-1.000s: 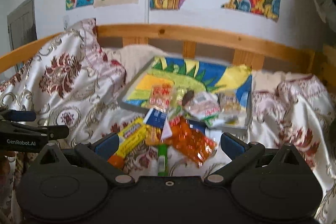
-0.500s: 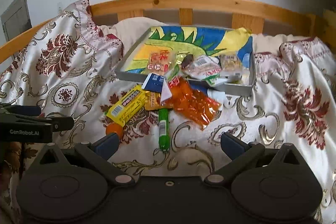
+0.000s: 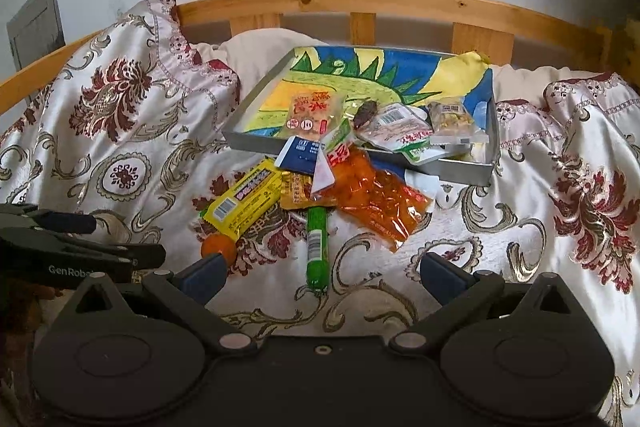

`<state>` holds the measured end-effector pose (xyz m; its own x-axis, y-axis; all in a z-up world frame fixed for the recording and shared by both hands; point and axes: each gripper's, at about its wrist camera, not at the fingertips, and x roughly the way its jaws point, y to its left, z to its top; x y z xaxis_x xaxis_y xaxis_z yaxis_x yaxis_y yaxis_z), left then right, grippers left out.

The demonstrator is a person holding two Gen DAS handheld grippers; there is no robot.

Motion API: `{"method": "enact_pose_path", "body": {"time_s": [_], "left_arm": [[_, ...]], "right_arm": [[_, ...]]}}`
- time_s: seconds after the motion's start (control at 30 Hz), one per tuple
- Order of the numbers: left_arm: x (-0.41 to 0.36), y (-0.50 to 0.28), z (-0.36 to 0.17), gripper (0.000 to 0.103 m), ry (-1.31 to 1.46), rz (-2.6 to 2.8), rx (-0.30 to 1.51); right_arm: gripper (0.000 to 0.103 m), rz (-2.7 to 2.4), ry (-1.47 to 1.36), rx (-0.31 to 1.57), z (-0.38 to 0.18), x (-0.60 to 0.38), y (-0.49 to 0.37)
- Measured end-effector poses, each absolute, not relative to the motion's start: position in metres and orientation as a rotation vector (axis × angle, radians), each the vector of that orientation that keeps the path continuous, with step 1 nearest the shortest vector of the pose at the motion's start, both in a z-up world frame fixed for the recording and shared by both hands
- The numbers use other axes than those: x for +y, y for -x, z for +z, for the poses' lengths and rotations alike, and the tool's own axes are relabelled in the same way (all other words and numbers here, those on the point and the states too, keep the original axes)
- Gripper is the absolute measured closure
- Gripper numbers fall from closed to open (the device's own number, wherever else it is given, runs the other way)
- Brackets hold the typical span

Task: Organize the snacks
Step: 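Withdraw both tools from the tray above the remaining snacks, then reach left tool to the small orange while right tool reaches the green tube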

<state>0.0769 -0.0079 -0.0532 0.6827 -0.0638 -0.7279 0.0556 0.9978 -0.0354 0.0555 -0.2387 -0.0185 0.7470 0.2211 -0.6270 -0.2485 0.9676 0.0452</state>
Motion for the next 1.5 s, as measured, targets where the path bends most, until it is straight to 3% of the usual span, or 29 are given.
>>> {"method": "enact_pose_path", "body": {"time_s": [0.57,0.77,1.03,1.17,1.4,1.5], "left_arm": [[-0.004,-0.114,-0.081,0.0,0.102,-0.196,0.863],[-0.011,-0.124,-0.085,0.001,0.104,-0.337,0.863],[-0.018,-0.13,-0.091,0.013,0.046,-0.421,0.839],[-0.018,-0.131,-0.092,0.022,0.032,-0.437,0.838],[-0.018,-0.133,-0.093,0.05,0.028,-0.492,0.85],[-0.021,-0.135,-0.097,0.061,0.025,-0.509,0.87]], "right_arm": [[0.001,0.227,0.158,0.655,-0.044,-0.238,-0.077],[0.011,0.261,0.199,0.681,-0.056,-0.232,-0.088],[0.025,0.306,0.212,0.718,-0.066,-0.228,-0.1],[0.039,0.334,0.221,0.742,-0.071,-0.224,-0.108],[0.059,0.374,0.25,0.767,-0.081,-0.214,-0.121],[0.06,0.378,0.255,0.774,-0.084,-0.211,-0.124]]}}
